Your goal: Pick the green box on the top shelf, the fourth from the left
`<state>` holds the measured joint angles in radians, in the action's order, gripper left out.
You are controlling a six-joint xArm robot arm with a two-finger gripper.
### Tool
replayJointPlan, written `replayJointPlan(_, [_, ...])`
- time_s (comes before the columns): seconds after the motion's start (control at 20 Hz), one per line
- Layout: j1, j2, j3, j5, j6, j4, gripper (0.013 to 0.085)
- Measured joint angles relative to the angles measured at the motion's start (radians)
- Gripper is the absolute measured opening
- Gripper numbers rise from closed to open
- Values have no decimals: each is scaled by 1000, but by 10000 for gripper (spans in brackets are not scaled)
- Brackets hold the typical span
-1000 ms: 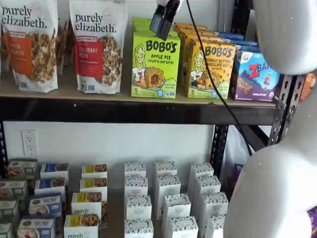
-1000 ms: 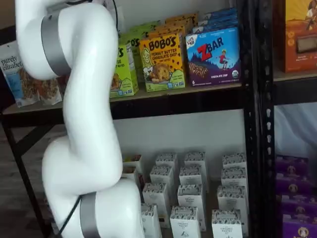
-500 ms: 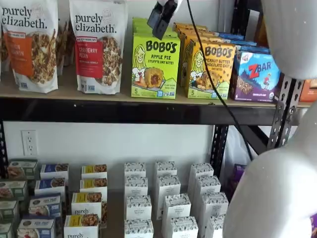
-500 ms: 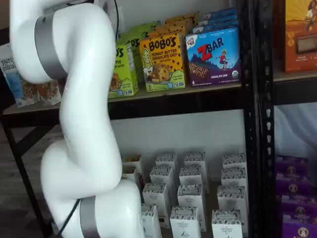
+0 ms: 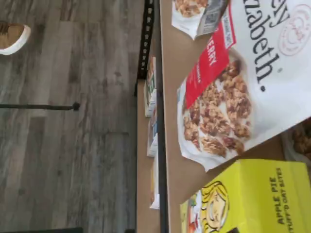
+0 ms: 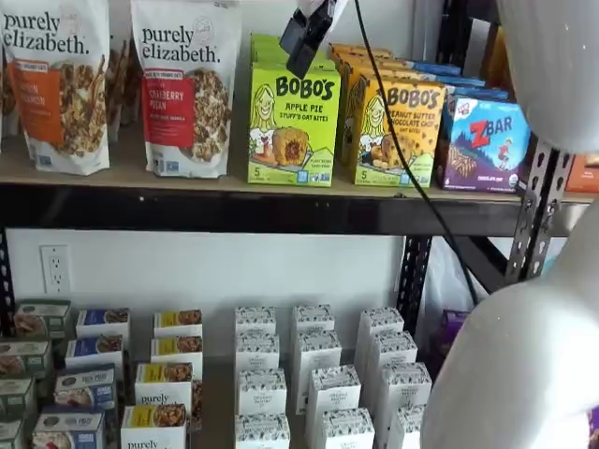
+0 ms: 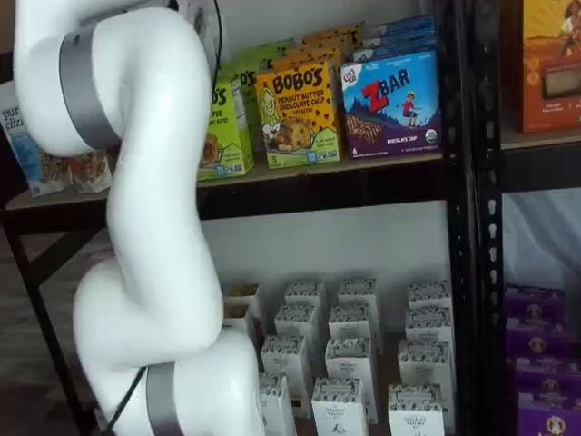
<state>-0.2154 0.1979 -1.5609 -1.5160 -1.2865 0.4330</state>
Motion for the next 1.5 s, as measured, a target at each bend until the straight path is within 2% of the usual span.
replayJointPlan(0.45, [14,-38,-34,20,-15,-7,850])
replayJointPlan(1.1, [16,-90,-64,26,-29,-59,850])
replayJointPlan(1.5, [1,-119,-86,12,-22,-102,850])
